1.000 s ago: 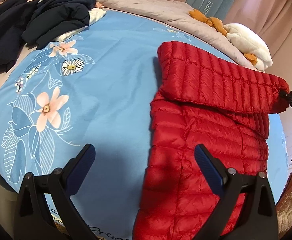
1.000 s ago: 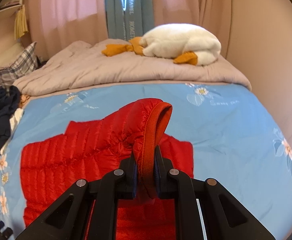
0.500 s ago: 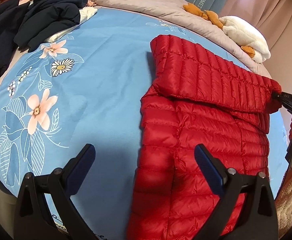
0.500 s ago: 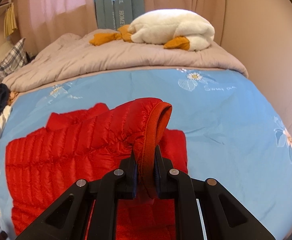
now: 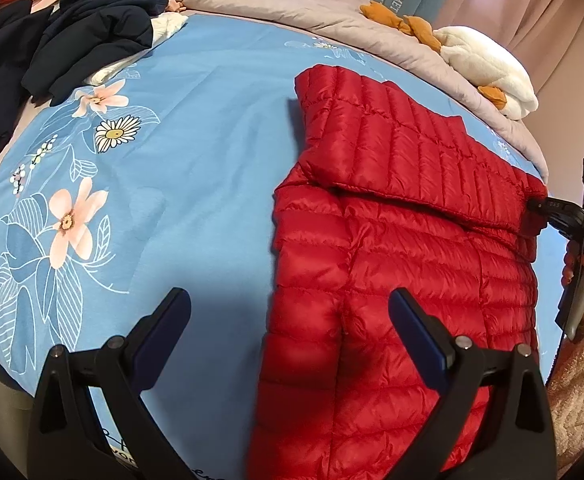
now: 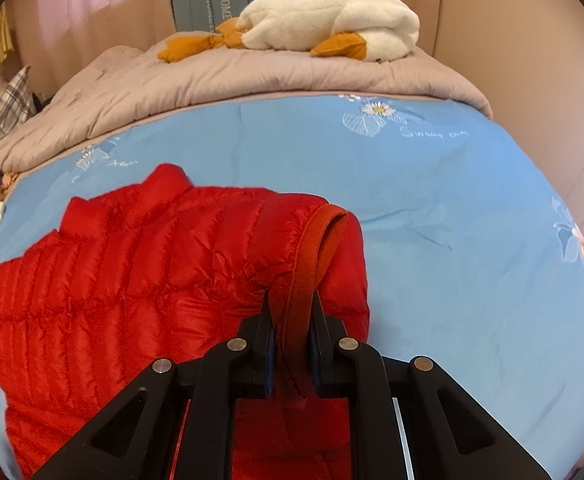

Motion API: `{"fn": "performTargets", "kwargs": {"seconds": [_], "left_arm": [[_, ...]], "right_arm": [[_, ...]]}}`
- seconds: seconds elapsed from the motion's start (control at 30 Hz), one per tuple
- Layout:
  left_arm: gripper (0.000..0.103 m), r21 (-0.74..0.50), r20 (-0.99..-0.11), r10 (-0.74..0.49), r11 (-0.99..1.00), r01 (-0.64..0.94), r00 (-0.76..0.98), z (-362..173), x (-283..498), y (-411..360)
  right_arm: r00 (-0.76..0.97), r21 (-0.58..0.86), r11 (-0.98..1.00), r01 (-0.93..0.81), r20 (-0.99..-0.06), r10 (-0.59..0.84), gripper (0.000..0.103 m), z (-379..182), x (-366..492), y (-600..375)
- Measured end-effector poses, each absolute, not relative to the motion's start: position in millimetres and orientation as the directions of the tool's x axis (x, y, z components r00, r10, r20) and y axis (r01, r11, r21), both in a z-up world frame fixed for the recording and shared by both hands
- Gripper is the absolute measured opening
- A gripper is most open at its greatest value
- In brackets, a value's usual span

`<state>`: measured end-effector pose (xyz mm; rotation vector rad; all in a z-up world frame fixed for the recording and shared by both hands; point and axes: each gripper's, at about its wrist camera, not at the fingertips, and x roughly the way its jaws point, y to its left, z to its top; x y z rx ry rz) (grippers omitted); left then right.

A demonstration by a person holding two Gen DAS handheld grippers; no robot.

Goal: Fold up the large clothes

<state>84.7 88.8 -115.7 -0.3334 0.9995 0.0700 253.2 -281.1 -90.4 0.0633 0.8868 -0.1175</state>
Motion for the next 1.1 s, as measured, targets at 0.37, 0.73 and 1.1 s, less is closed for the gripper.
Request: {"fn": "performTargets", "kwargs": {"seconds": [0.37, 0.73, 1.1], "left_arm": [[0.099, -0.245, -0.834, -0.102, 0.949, -0.198, 0.543, -115, 83, 85], [0.099, -0.245, -0.833, -0.104, 0.95, -0.195, 0.543, -114, 82, 82], [0.099, -0.243, -0.832, -0.105, 0.952, -0.188, 0.545, -112, 79, 78]], "right_arm": [[0.601, -0.003, 0.99, 0.138, -0.794, -0.086, 0.014, -102, 255, -281], [0.587, -0.013, 0.989, 0.147, -0.804, -0.097, 0.014, -107, 258, -279], [0.588, -0.014, 0.986, 0.168, -0.801, -0.112, 0.014, -107, 254, -281]]}}
